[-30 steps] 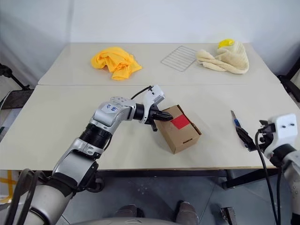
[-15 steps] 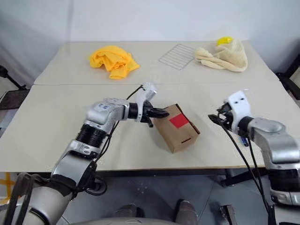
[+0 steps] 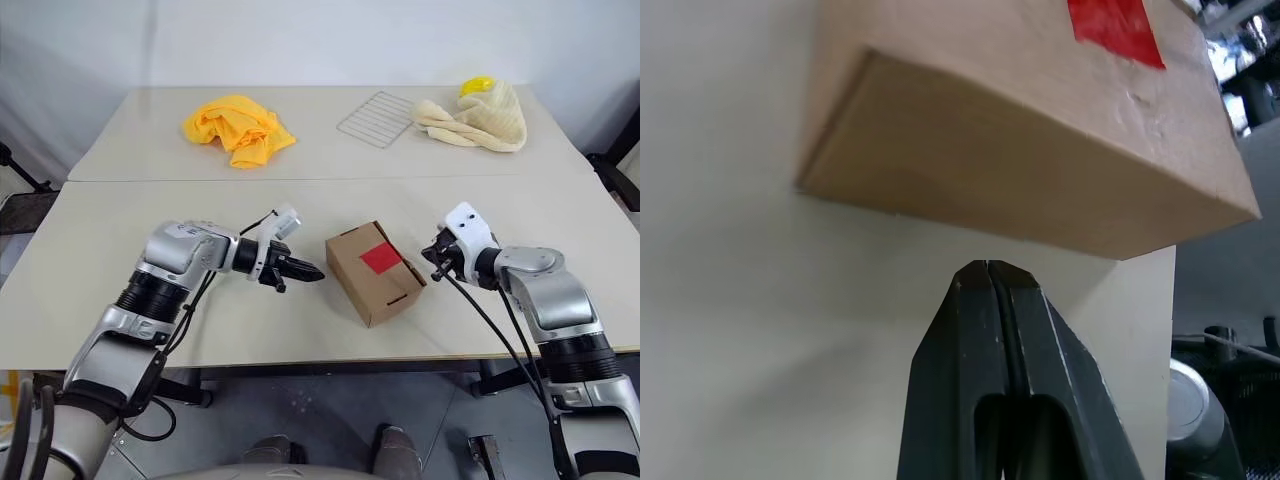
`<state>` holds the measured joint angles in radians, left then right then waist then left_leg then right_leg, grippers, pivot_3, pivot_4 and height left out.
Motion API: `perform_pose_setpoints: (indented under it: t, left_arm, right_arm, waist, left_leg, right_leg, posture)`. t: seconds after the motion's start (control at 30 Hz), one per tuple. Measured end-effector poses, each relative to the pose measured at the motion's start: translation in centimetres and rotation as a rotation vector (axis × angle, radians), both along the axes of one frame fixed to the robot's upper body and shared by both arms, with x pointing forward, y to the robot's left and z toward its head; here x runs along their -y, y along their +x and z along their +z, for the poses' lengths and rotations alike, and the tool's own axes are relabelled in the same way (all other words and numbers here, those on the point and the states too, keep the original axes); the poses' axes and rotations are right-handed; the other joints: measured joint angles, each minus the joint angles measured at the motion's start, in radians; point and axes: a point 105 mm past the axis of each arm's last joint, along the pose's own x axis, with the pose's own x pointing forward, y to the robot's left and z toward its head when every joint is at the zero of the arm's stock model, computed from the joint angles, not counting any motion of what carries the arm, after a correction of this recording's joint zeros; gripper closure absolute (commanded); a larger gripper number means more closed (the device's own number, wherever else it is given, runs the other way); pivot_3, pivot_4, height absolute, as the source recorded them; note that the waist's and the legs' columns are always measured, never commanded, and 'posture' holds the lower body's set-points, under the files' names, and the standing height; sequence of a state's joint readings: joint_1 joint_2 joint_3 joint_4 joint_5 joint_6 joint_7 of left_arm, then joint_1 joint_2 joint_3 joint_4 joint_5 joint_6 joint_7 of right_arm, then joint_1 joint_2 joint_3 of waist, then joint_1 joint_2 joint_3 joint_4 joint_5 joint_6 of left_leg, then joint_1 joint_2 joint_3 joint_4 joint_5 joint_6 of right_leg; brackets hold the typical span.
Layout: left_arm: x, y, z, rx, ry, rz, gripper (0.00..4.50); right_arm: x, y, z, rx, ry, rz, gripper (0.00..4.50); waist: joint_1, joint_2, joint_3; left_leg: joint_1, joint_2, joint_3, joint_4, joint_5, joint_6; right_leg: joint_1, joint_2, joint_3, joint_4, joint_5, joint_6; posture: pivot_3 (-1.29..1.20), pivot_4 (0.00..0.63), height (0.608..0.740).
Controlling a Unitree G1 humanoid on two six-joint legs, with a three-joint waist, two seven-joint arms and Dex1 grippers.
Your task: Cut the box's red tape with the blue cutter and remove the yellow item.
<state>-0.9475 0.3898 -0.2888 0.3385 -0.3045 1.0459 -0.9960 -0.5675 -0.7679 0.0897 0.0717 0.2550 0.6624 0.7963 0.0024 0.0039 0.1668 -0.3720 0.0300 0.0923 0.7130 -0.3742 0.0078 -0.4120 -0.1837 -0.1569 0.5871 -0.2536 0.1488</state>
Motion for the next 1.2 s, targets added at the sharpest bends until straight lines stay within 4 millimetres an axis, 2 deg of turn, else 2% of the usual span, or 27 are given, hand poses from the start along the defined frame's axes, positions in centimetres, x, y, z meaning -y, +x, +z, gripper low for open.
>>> perform_pose_setpoints:
  t: [0.17, 0.4, 0.8, 0.93, 1.0, 1.03, 1.07, 1.13, 1.2]
  left_arm:
    - [1.6, 0.6, -0.5, 0.049, -0.025, -0.015, 4.50]
    - [1.3, 2.3, -0.7, 0.109, -0.012, 0.043, 4.50]
    - [0.7, 3.5, -0.8, 0.136, 0.000, 0.082, 4.50]
    - [0.4, 3.5, -0.8, 0.134, 0.004, 0.077, 4.50]
    - [-0.5, 3.9, -0.2, 0.142, 0.003, 0.085, 4.50]
    - [-1.1, 4.2, 0.5, 0.163, 0.000, 0.094, 4.32]
    - [-1.9, 4.6, 1.4, 0.190, -0.005, 0.104, 4.12]
    - [-2.6, 5.1, 3.5, 0.242, -0.039, 0.108, 4.11]
    - [-2.2, 5.2, 5.6, 0.294, -0.090, 0.075, 4.11]
  right_arm:
    - [-1.4, -1.3, -0.4, -0.039, -0.016, 0.055, 4.45]
    - [-2.6, -2.1, -0.2, -0.050, -0.015, 0.073, 4.45]
    - [-4.0, -3.2, -0.7, -0.091, 0.017, 0.111, 4.45]
    - [-3.1, -2.9, -0.6, -0.055, -0.030, 0.085, 4.45]
    - [-1.4, -2.6, 0.0, -0.003, -0.084, 0.043, 4.45]
    - [-0.4, -2.5, 0.6, 0.022, -0.096, 0.014, 4.49]
    - [0.5, -2.4, 1.3, 0.046, -0.102, -0.015, 4.30]
    - [1.8, -2.2, 2.7, 0.080, -0.082, -0.074, 3.87]
    - [1.8, -2.5, 4.0, 0.094, -0.034, -0.093, 3.18]
  waist:
    - [-0.001, 0.000, 0.000]
    - [-0.001, 0.000, 0.000]
    - [-0.001, -0.001, 0.000]
    - [0.000, -0.001, 0.000]
    - [-0.001, -0.002, 0.002]
    - [-0.002, -0.003, 0.002]
    - [-0.002, -0.003, 0.002]
    - [-0.002, -0.004, 0.003]
    - [0.001, -0.004, 0.003]
  left_leg:
    - [0.000, 0.000, 0.000, 0.000, 0.000, 0.000]
    - [0.000, 0.000, 0.000, 0.000, 0.000, 0.000]
    - [0.000, 0.000, 0.000, 0.000, 0.000, 0.000]
    - [0.000, 0.000, 0.000, 0.000, 0.000, 0.000]
    - [0.000, 0.000, 0.000, 0.000, 0.000, 0.000]
    - [0.000, 0.000, 0.000, 0.000, 0.000, 0.000]
    - [0.000, 0.000, 0.000, 0.000, 0.000, 0.000]
    - [0.000, 0.000, 0.000, 0.000, 0.000, 0.000]
    - [-0.001, 0.000, 0.000, 0.000, 0.000, 0.000]
  right_leg:
    - [0.000, 0.000, 0.000, 0.000, 0.000, 0.000]
    - [0.000, 0.000, 0.000, 0.000, 0.000, 0.000]
    - [0.000, 0.000, 0.000, 0.000, 0.000, 0.000]
    - [0.000, 0.000, 0.000, 0.000, 0.000, 0.000]
    - [0.000, 0.000, 0.000, 0.000, 0.000, 0.000]
    - [-0.001, 0.000, 0.000, 0.000, 0.000, 0.000]
    - [-0.001, 0.000, 0.000, 0.000, 0.000, 0.000]
    - [-0.001, 0.000, 0.000, 0.000, 0.000, 0.000]
    - [-0.001, 0.000, 0.000, 0.000, 0.000, 0.000]
  posture:
    - [0.00, 0.150, 0.740]
    - [0.00, 0.150, 0.740]
    - [0.00, 0.150, 0.740]
    - [0.00, 0.150, 0.740]
    - [0.00, 0.150, 0.740]
    - [0.00, 0.150, 0.740]
    - [0.00, 0.150, 0.740]
    - [0.00, 0.150, 0.740]
    - [0.00, 0.150, 0.740]
